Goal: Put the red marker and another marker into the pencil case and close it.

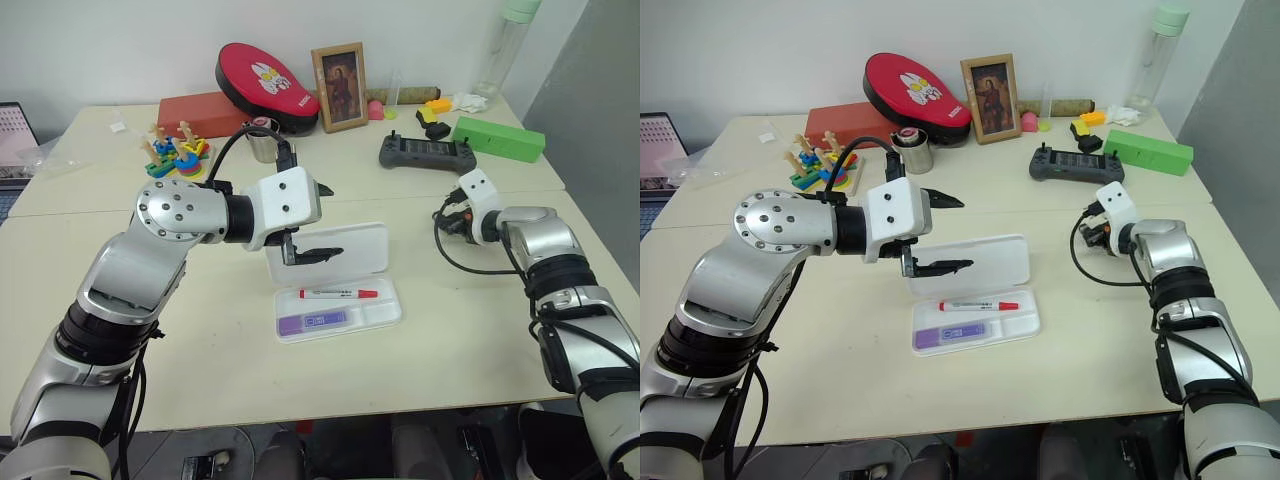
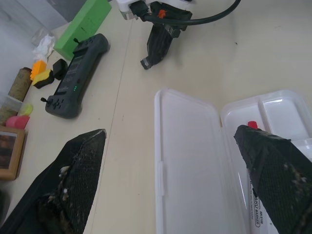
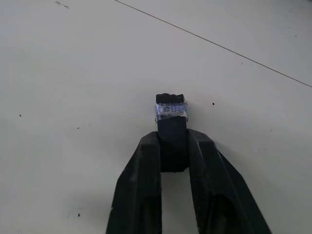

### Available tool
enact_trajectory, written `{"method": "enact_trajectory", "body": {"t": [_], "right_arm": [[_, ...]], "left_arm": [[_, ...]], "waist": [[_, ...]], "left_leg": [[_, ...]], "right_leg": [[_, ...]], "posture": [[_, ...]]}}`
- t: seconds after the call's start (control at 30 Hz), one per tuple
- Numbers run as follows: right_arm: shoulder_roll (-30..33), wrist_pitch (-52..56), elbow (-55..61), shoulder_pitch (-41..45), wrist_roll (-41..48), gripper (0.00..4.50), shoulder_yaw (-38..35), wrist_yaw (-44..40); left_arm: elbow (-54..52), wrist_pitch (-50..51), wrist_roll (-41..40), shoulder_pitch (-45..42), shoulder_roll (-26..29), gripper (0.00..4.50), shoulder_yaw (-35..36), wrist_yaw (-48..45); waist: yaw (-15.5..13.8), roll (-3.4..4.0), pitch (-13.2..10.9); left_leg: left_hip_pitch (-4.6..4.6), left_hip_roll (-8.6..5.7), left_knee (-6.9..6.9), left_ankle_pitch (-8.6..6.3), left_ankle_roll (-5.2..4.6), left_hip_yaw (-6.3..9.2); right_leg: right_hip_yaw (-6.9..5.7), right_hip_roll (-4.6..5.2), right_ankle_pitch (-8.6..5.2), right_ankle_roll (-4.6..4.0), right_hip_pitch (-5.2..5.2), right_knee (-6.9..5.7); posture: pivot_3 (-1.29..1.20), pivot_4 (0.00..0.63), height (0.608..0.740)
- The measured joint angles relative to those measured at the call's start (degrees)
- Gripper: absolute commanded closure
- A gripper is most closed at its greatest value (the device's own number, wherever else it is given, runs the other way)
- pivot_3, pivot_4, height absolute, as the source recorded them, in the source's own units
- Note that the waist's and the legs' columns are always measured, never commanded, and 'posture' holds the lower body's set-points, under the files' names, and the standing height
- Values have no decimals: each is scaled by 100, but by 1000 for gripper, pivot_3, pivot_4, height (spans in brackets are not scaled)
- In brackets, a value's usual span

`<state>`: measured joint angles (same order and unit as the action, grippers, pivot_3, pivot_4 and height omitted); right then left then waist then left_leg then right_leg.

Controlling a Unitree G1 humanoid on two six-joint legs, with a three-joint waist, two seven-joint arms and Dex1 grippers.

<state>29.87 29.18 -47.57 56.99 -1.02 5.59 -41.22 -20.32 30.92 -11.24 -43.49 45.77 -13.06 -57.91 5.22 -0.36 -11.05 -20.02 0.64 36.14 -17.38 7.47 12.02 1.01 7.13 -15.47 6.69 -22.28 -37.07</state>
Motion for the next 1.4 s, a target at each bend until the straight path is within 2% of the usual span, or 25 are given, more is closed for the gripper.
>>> {"method": "enact_trajectory", "body": {"t": [0.23, 0.4, 0.63, 0.9, 1.03, 1.17, 1.4], "right_arm": [[24, -27, 155, -78, -29, 4254, 56, -118], [316, -285, 1001, -534, -195, 4254, 381, -610], [1128, 84, 3663, -1505, 356, 4254, 466, -1977], [1721, 321, 5503, -2099, 1422, 4254, 121, -2909], [1761, 333, 6135, -2298, 1629, 4254, 148, -2974], [1572, 316, 6699, -2504, 1615, 4254, 640, -2922], [1317, -14, 6440, -2591, 1287, 4254, 1171, -2722]], "left_arm": [[-4, 84, -17, -1, 0, 0, 8, 30], [-158, 289, -191, 72, 40, 0, 209, -4], [-269, 370, -200, 203, 43, 0, 224, 9], [-254, 358, -187, 227, 38, 0, 225, 42], [-230, 331, -179, 227, 40, 0, 225, 42], [-150, 214, -147, 227, 45, 0, 224, 15], [4, 118, -102, 227, 63, 0, 224, -18]], "waist": [[1, 0, 0], [1, 0, 0], [-26, 3, -1], [-37, 2, -1], [-42, 2, -1], [-40, 2, -1], [-46, 1, -1]], "left_leg": [[0, 0, 0, 0, 0, 0], [-3, 0, 1, 0, 0, -1], [-7, 0, 13, 0, 0, 2], [-4, 0, 27, -1, -1, 0], [-5, 0, 29, -1, -1, 1], [-5, 0, 33, -1, -1, 0], [-10, 0, 51, -1, -1, 3]], "right_leg": [[-1, 0, 0, 0, 0, -1], [0, 0, 0, 0, 0, 3], [-4, 1, 0, 1, 2, -3], [-1, 0, 3, 6, 9, -9], [-3, 0, 3, 6, 9, -11], [-2, 0, 3, 6, 9, -12], [-3, 0, 4, 9, 11, -15]], "posture": [[0, 150, 740], [0, 150, 740], [0, 150, 740], [0, 150, 740], [0, 150, 740], [0, 150, 740], [0, 150, 740]]}}
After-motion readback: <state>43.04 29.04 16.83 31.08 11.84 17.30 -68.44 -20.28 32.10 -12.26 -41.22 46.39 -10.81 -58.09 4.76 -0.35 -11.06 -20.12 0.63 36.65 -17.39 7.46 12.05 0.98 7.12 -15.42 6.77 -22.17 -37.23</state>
